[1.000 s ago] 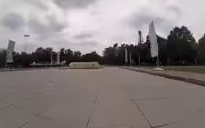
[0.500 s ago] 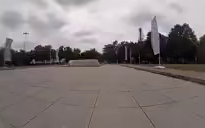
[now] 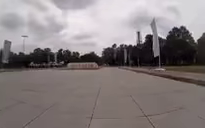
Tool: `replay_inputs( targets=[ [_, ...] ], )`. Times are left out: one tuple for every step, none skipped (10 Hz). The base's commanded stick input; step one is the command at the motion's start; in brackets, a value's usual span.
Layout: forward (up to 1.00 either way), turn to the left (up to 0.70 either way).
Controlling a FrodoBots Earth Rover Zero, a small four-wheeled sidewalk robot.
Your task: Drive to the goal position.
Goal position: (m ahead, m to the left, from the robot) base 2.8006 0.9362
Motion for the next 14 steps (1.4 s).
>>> replay_inputs(
  targets=[
    [0.6, 0.0],
    [0.6, 0.0],
    [0.6, 0.0],
    [0.6, 0.0],
    [0.6, 0.0],
    [0.6, 0.0],
    [0.6, 0.0],
    [0.6, 0.0],
    [0.6, 0.0],
    [0.6, 0.0],
    [0.6, 0.0],
    [0.6, 0.0],
    [0.6, 0.0],
    [0.6, 0.0]
  ],
)
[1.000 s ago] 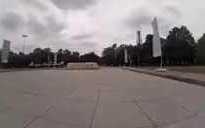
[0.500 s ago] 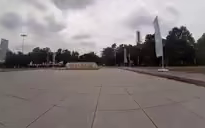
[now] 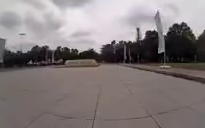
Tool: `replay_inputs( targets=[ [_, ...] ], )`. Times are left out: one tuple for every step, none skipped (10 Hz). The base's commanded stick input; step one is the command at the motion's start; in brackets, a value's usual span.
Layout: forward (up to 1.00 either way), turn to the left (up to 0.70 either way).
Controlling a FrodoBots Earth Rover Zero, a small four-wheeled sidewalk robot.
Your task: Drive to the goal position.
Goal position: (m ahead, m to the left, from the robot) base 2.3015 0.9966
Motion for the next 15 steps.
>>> replay_inputs(
  targets=[
    [0.6, 0.0],
    [0.6, 0.0],
    [0.6, 0.0],
    [0.6, 0.0],
    [0.6, 0.0],
    [0.6, 0.0],
    [0.6, 0.0],
    [0.6, 0.0],
    [0.6, 0.0],
    [0.6, 0.0],
    [0.6, 0.0],
    [0.6, 0.0],
    [0.6, 0.0],
    [0.6, 0.0],
    [0.6, 0.0]
  ],
)
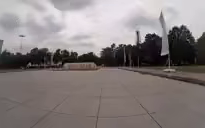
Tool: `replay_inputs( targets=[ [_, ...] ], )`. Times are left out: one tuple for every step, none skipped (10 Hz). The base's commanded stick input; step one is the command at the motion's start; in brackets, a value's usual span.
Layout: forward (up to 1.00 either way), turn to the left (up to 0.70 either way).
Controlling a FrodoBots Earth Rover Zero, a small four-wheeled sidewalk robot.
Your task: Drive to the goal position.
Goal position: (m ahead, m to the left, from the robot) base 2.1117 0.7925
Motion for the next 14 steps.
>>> replay_inputs(
  targets=[
    [0.6, 0.0],
    [0.6, 0.03],
    [0.6, 0.06],
    [0.6, 0.1],
    [0.6, 0.14],
    [0.6, 0.15],
    [0.6, 0.15],
    [0.6, 0.15],
    [0.6, 0.15],
    [0.6, 0.15],
    [0.6, 0.15],
    [0.6, 0.15],
    [0.6, 0.14],
    [0.6, 0.12]
  ],
)
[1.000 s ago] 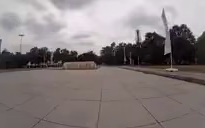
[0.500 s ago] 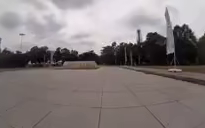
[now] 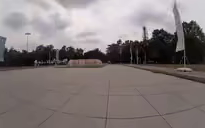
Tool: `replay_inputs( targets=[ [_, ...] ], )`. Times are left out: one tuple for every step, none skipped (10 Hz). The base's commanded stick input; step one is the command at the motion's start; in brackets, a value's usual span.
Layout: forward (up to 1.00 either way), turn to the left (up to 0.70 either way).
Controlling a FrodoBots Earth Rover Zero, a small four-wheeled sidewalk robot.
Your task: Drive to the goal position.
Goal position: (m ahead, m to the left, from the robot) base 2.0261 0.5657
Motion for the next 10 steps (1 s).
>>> replay_inputs(
  targets=[
    [0.6, 0.1],
    [0.6, 0.09],
    [0.6, 0.07],
    [0.6, 0.05],
    [0.6, 0.03],
    [0.6, 0.02],
    [0.6, 0.0],
    [0.6, 0.0],
    [0.6, 0.0],
    [0.6, 0.0]
  ],
)
